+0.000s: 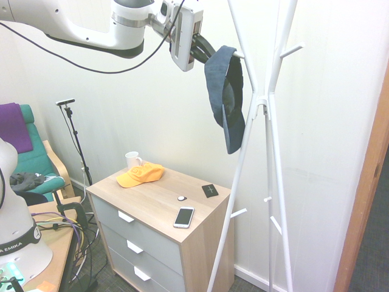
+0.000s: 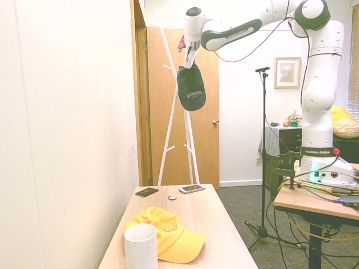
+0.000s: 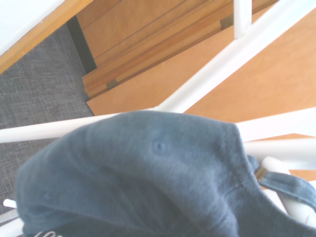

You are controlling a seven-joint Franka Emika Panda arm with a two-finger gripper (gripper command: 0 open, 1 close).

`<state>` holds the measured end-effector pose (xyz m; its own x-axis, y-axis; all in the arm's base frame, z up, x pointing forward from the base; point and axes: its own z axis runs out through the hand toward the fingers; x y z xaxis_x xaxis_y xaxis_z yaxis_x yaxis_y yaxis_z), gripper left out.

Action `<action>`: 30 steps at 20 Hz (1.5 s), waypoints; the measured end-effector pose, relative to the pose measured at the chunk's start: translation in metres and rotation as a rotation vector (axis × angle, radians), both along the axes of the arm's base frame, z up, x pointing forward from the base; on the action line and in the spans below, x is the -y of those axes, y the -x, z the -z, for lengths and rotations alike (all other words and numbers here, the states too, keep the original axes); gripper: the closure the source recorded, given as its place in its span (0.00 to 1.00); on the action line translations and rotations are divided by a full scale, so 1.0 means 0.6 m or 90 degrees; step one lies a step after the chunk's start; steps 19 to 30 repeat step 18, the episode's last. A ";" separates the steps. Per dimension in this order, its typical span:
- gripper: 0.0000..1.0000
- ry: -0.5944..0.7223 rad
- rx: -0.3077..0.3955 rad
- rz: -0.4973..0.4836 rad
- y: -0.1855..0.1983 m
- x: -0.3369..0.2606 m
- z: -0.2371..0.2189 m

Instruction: Hang the cap

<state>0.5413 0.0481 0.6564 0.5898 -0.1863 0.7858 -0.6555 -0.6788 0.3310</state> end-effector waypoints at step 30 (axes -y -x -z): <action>0.00 -0.549 -0.216 -0.033 0.025 -0.069 0.033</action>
